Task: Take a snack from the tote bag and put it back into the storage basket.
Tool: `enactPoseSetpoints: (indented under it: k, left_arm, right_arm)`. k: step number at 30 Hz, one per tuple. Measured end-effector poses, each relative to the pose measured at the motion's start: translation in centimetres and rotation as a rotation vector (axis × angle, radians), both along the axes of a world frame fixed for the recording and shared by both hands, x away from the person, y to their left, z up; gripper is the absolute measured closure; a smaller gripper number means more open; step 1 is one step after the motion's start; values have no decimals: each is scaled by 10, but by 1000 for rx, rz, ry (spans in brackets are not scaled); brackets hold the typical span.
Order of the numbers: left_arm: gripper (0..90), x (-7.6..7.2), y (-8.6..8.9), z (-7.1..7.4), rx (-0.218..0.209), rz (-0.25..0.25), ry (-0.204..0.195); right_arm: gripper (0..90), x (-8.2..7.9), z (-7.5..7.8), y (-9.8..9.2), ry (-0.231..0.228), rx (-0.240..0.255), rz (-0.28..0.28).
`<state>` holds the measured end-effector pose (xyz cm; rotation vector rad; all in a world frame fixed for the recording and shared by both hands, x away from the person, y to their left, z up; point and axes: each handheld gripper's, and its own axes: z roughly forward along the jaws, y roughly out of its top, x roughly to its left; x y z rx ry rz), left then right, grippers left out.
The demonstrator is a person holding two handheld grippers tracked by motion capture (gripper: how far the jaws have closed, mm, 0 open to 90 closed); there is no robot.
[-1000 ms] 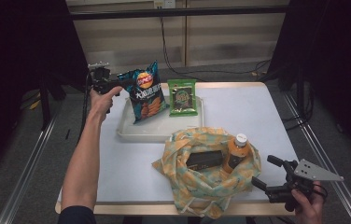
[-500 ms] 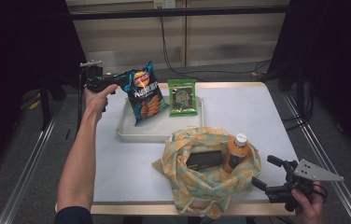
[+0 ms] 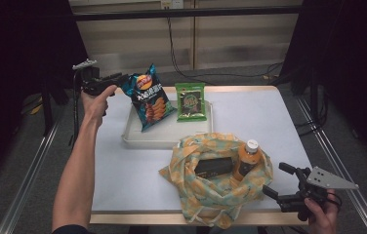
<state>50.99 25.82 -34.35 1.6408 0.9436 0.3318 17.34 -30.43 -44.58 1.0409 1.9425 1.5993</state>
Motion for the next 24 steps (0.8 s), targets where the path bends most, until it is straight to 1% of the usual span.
enactPoseSetpoints:
  k: [1,2,3,4,5,6,7,8,9,10,11,12,13,15,16,17,18,19,20,21,22,23,24]
  left_arm:
    - [645,0,0,0,0,0,0]
    - [695,-2,-3,-2,8,-46,5]
    - [731,-2,-3,-2,8,-46,5]
    - [772,-4,-5,-4,13,-59,4]
    - [816,-5,-6,-8,4,-86,14]
    - [855,-9,-11,-18,11,-115,33]
    - [900,-9,-11,-18,11,-115,33]
    - [900,-11,-15,-24,20,-136,39]
    - [900,-12,-18,-30,31,-147,59]
    - [900,-14,-21,-36,52,-164,77]
    - [900,-14,-24,-41,70,-177,89]
    - [900,-16,-27,-46,77,-190,104]
    - [900,-18,-31,-49,95,-192,106]
    - [900,-22,-36,-57,79,-220,120]
    - [900,-23,-39,-60,97,-226,121]
    - [900,-24,-42,-63,102,-236,130]
    - [900,-27,-46,-70,111,-250,142]
    - [900,-27,-46,-70,111,-250,142]
    - [900,-29,-49,-73,120,-261,143]
    - [900,-30,-50,-77,129,-260,149]
    - [900,-31,-51,-80,143,-269,157]
    - [900,-31,-53,-84,161,-264,165]
    - [900,-31,-56,-91,203,-272,188]
  right_arm:
    - [1,0,0,0,2,0,1]
    - [1,0,0,0,2,0,1]
    - [1,0,0,0,2,0,1]
    - [1,0,0,0,-1,-1,-1]
    - [1,0,0,0,0,-3,1]
    - [1,0,0,1,1,-2,-1]
    - [1,0,0,1,1,-2,-1]
    - [1,0,0,1,-1,-2,0]
    - [1,0,0,1,-1,-2,0]
    - [1,1,0,1,2,-6,5]
    - [1,1,0,1,2,-6,5]
    - [1,1,0,1,1,-6,4]
    - [1,1,0,1,1,-6,4]
    - [1,1,0,1,3,-9,3]
    - [1,1,0,0,3,-8,-4]
    - [1,1,0,0,3,-8,-4]
    - [1,1,-1,0,4,-8,-3]
    - [1,1,-1,0,4,-8,-3]
    - [1,1,-1,0,3,-7,-3]
    - [1,1,0,0,4,-10,-1]
    - [1,1,0,0,5,-12,0]
    - [1,1,0,0,5,-12,0]
    - [1,1,-1,0,3,-18,1]
